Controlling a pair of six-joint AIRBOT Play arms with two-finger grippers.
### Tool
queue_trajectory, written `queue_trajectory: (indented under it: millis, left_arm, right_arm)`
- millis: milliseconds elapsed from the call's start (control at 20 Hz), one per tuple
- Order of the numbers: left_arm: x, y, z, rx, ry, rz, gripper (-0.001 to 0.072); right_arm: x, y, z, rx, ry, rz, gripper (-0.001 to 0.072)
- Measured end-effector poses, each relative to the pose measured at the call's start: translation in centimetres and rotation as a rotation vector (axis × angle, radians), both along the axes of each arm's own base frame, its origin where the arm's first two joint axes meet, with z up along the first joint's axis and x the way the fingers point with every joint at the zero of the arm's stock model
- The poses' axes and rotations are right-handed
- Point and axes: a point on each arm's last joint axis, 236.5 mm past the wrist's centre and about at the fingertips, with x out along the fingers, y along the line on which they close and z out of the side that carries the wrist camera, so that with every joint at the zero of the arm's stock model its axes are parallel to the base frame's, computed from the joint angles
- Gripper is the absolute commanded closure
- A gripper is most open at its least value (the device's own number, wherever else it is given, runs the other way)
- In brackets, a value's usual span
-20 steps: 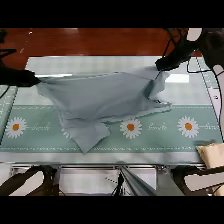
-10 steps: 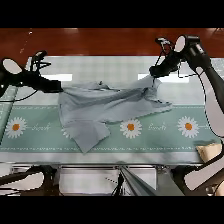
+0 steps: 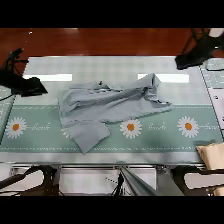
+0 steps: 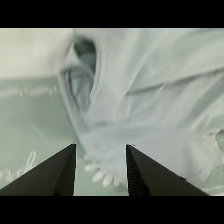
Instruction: Fold the shirts.
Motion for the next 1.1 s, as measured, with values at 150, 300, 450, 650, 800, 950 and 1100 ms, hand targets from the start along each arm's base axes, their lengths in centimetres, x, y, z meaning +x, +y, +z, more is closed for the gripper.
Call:
queue_trajectory:
  millis: [150,300,450,650,800,950,1100]
  left_arm:
    - [-4.9,0.1,-2.6,-0.064,0.077,0.074,0.0127]
    - [-8.4,-1.9,-5.5,-0.193,0.132,0.112,0.0127]
    - [-9.5,-3.7,-7.7,-0.289,0.133,0.15,0.0128]
    - [-8.4,-4.7,-9.3,-0.362,0.108,0.22,0.0128]
    - [-8.1,-5.3,-10.8,-0.389,0.136,0.245,0.0128]
    - [-8.1,-5.3,-11.8,-0.399,0.157,0.261,0.0128]
    - [-8.3,-4.9,-12.2,-0.402,0.168,0.269,0.0128]
  right_arm:
    - [-4.0,-2.2,-1.7,0.142,0.083,-0.089,0.0274]
    - [-7.4,-2.8,-4.1,0.269,0.139,-0.148,0.0275]
    - [-9.3,-2.8,-6.0,0.333,0.153,-0.179,0.0275]
    - [-9.7,-2.2,-6.9,0.386,0.125,-0.19,0.0275]
    - [-9.2,-1.9,-6.9,0.409,0.096,-0.189,0.0275]
    - [-8.8,-1.8,-6.8,0.418,0.073,-0.19,0.0275]
    - [-8.4,-1.8,-6.8,0.421,0.056,-0.191,0.0275]
